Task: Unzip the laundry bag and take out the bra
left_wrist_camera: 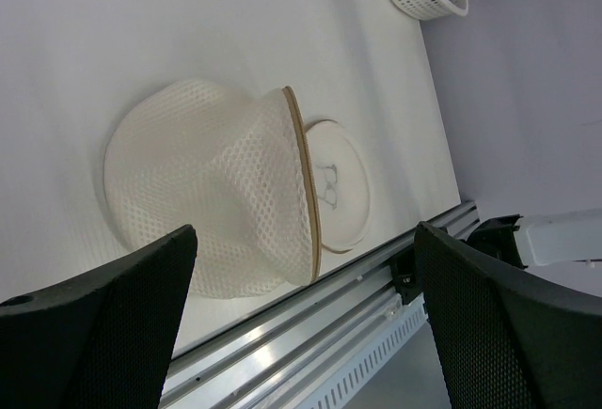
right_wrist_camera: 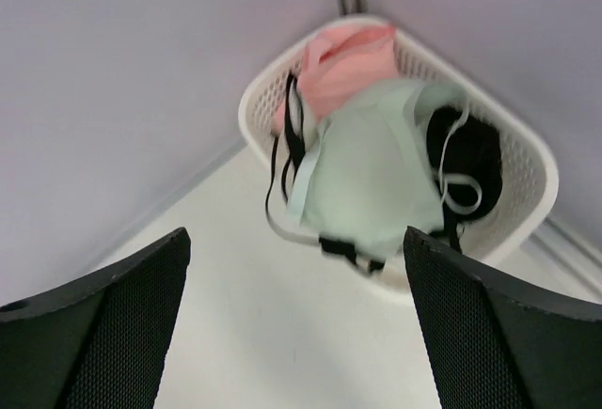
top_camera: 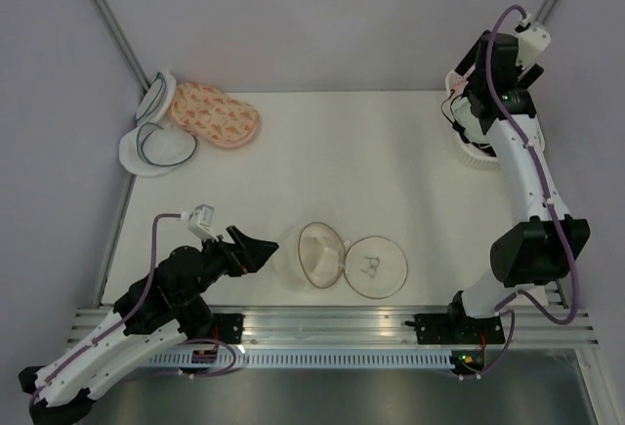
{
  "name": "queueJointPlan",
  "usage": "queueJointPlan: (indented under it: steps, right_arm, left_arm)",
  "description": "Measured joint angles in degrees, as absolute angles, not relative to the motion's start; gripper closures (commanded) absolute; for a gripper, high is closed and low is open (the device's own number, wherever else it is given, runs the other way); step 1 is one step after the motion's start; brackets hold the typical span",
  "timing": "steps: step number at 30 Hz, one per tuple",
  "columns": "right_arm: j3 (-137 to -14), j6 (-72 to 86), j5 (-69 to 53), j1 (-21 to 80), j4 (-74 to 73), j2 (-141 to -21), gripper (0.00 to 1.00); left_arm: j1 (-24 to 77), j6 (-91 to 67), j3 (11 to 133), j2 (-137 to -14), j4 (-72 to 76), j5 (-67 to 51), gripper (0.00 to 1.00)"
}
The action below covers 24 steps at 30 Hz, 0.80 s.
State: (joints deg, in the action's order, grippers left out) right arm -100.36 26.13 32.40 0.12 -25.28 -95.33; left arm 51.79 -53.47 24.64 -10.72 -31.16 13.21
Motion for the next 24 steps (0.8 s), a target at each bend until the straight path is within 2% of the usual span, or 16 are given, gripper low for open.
queueJointPlan:
  steps: [2, 11, 19, 24]
  right_arm:
    - [-95.4, 27.9, 34.1, 4.2, -26.4, -90.9, 0.02]
    - [-51.9, 49.9, 39.0, 34.6, -38.5, -73.0, 0.02]
    - [-44.0, 78.8, 44.1, 64.7, -50.0, -72.6, 0.02]
    - [-34.6, 91.8, 43.8, 72.9, -48.1, -73.1, 0.08]
  left_arm:
    - [51.8, -53.5, 24.6, -10.2, -31.2, 13.3, 0.0]
    - [51.8, -53.5, 24.6, -8.5, -31.3, 13.2, 0.0]
    - [51.8, -53.5, 24.7, -7.4, -31.9, 12.8, 0.0]
    - [51.8, -53.9, 24.7, -4.9, -33.9, 12.2, 0.0]
